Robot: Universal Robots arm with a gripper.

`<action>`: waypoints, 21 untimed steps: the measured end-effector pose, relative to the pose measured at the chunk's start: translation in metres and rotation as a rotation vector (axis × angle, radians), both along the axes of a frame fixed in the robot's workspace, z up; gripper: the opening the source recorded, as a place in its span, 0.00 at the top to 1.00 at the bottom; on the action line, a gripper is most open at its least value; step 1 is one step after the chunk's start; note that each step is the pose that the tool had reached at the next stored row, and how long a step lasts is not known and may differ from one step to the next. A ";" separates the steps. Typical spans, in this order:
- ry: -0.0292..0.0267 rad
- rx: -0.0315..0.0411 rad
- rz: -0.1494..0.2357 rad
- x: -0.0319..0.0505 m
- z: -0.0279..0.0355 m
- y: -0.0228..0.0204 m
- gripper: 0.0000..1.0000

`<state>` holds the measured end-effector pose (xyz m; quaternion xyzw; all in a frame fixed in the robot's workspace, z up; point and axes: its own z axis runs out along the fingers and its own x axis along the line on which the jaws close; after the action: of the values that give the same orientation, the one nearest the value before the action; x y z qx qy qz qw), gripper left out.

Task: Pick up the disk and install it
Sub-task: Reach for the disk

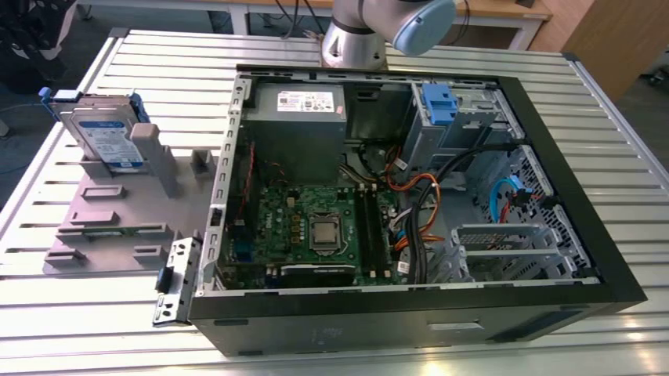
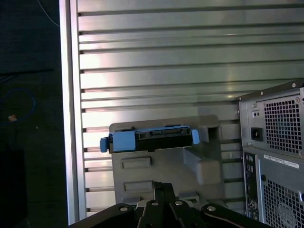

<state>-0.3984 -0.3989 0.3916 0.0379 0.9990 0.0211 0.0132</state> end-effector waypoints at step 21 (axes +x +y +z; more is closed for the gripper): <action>0.0000 0.0000 0.000 -0.0048 0.0000 0.0000 0.89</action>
<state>-0.4032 -0.3990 0.3916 0.0378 0.9990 0.0211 0.0132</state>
